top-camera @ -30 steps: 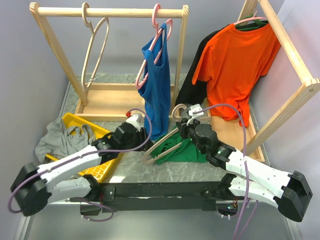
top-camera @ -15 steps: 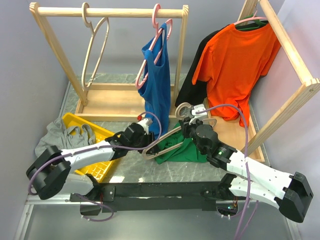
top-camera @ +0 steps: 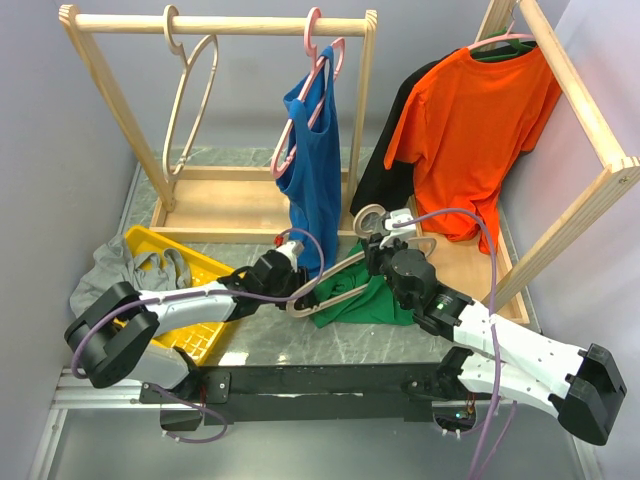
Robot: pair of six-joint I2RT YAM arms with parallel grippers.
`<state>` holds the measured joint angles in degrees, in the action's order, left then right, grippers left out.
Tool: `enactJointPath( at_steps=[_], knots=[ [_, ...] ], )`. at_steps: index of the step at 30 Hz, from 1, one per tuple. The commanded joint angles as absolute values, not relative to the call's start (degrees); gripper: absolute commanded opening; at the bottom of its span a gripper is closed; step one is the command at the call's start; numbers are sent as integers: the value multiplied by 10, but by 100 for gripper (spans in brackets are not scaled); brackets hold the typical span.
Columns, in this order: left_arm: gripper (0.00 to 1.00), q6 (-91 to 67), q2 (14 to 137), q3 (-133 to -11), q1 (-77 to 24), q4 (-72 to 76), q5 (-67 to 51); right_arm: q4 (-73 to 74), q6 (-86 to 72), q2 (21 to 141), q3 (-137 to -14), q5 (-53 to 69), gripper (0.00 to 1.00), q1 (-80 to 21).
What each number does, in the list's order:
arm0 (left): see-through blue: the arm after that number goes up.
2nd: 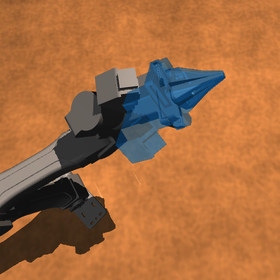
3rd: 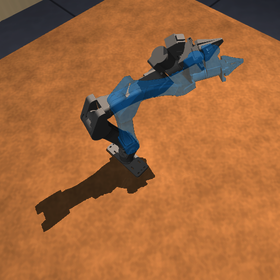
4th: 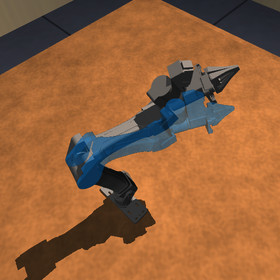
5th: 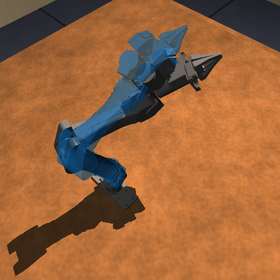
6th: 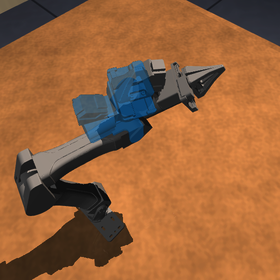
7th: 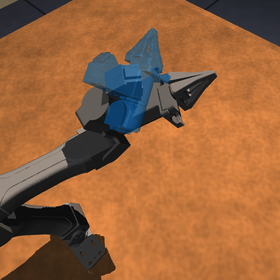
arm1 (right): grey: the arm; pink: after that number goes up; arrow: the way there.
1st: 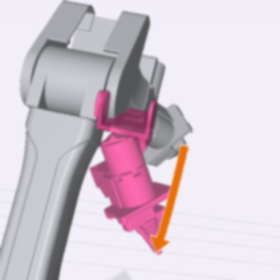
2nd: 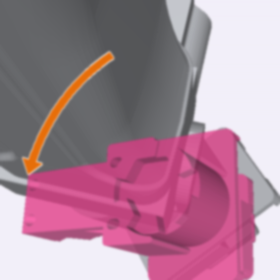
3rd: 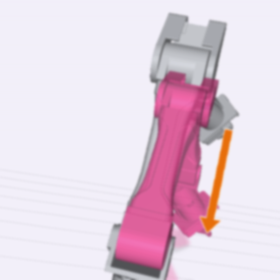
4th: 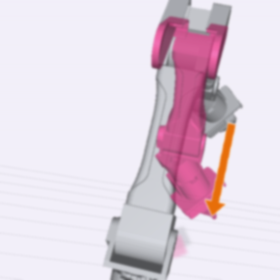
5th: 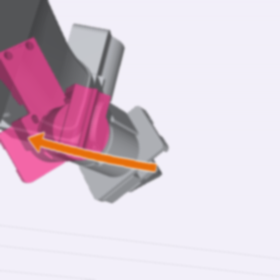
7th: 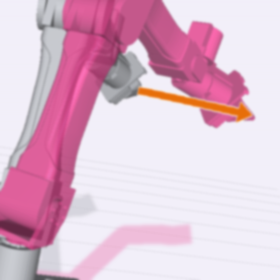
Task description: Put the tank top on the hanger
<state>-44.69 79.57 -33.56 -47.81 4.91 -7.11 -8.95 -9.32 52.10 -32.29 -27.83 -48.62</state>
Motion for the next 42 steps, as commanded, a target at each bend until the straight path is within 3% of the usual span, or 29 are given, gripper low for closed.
enactJointPath(
  at_steps=[1,6,10,18,28,42],
  knots=[
    [47,-439,784,-332,-478,49,-53,-127,-98,510,-322,-308,0,-490],
    [37,-442,803,-338,-478,69,-64,-127,-101,514,-323,-315,0,-490],
    [19,-446,782,-337,-478,68,-59,-127,-103,519,-323,-338,0,-489],
    [2,-456,685,-302,-475,10,-2,-153,-105,533,-317,-438,0,-490],
    [1,-468,591,-288,-474,-50,55,-187,-85,559,-316,-515,0,-490],
    [1,-465,541,-340,-474,-126,98,-213,-67,543,-298,-507,0,-492]
  ],
)
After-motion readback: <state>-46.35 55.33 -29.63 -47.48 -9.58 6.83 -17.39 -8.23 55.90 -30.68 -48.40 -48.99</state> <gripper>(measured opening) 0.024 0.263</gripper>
